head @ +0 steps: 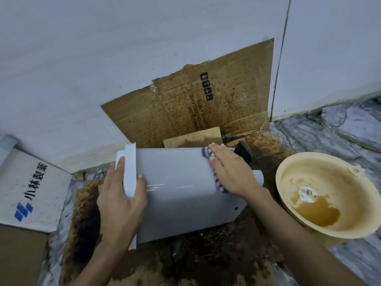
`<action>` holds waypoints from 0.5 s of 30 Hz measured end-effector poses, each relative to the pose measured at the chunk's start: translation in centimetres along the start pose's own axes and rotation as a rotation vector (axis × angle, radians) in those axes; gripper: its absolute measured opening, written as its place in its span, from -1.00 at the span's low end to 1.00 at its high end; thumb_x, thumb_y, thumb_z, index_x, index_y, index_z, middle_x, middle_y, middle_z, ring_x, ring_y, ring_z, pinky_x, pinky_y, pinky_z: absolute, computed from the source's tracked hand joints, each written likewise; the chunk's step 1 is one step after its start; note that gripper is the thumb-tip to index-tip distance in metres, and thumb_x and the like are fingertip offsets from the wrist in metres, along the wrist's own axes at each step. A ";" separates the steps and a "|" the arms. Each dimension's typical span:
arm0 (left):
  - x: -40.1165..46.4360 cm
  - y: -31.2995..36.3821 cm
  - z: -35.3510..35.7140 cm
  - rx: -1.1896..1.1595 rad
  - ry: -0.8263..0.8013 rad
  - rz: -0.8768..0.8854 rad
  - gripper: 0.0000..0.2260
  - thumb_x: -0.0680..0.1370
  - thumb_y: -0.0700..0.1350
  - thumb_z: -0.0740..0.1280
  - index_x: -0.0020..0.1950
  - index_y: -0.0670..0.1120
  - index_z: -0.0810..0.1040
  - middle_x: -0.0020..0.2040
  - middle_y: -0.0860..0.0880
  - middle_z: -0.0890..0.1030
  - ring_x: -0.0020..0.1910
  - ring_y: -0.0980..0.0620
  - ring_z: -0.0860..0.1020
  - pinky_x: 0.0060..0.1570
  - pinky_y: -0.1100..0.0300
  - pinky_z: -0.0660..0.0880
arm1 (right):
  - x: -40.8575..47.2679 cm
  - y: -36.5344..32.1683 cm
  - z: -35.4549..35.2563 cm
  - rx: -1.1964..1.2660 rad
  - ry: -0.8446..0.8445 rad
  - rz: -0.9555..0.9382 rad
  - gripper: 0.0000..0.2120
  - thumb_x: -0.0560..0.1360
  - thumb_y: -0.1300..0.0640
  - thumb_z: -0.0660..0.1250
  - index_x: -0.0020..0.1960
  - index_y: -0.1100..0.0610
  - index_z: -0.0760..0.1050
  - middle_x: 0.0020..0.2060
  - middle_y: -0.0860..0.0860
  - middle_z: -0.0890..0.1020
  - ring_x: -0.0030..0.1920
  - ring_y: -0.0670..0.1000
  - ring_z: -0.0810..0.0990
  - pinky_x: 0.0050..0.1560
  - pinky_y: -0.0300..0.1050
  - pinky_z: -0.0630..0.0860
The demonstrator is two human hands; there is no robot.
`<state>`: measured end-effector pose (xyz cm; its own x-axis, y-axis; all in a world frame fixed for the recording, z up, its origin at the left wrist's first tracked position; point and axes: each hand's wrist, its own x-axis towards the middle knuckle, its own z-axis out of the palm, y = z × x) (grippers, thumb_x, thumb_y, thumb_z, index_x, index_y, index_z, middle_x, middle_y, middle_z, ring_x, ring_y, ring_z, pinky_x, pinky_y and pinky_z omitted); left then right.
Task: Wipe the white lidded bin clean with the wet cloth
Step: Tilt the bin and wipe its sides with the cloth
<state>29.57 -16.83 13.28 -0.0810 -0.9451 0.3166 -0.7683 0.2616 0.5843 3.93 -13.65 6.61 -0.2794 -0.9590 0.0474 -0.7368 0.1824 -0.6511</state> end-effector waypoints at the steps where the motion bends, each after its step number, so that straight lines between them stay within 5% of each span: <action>1: 0.1 0.2 0.2 0.002 0.005 0.009 -0.39 0.57 0.15 0.20 0.56 -0.12 0.39 0.52 -0.14 0.45 0.50 -0.17 0.40 0.46 -0.21 0.34 | 1.3 0.4 -0.3 0.011 -0.005 0.031 -0.55 0.68 -0.06 -0.02 0.53 0.00 0.27 0.51 -0.07 0.35 0.52 -0.05 0.23 0.51 -0.04 0.15; 4: 0.6 1.1 0.7 -0.006 0.009 0.024 -0.39 0.57 0.14 0.20 0.57 -0.11 0.39 0.54 -0.13 0.43 0.51 -0.13 0.38 0.45 -0.08 0.31 | 3.9 -1.0 -0.4 0.048 0.013 0.041 -0.61 0.66 -0.06 0.02 0.40 -0.04 0.43 0.31 -0.01 0.55 0.32 0.07 0.48 0.30 -0.01 0.39; 9: 1.3 1.3 0.8 -0.010 0.005 0.039 -0.40 0.56 0.11 0.21 0.57 -0.10 0.40 0.53 -0.13 0.44 0.50 -0.14 0.40 0.45 -0.16 0.35 | -1.5 -3.8 0.8 0.103 0.127 -0.202 -0.59 0.65 -0.05 0.09 0.46 -0.02 0.41 0.43 -0.14 0.44 0.46 -0.16 0.31 0.42 -0.16 0.21; 15: 0.8 1.2 0.4 -0.023 -0.005 0.048 -0.39 0.55 0.10 0.22 0.58 -0.09 0.40 0.56 -0.12 0.41 0.54 -0.12 0.36 0.48 -0.11 0.30 | -5.0 1.5 2.8 0.050 0.480 -0.003 -0.60 0.65 0.02 0.05 0.34 0.15 0.51 0.30 0.03 0.57 0.35 0.03 0.48 0.40 0.12 0.35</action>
<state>28.27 -17.38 13.95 -0.1203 -0.9323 0.3411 -0.7487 0.3109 0.5855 5.96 -9.19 3.33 -0.5387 -0.7488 0.3861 -0.7109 0.1580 -0.6854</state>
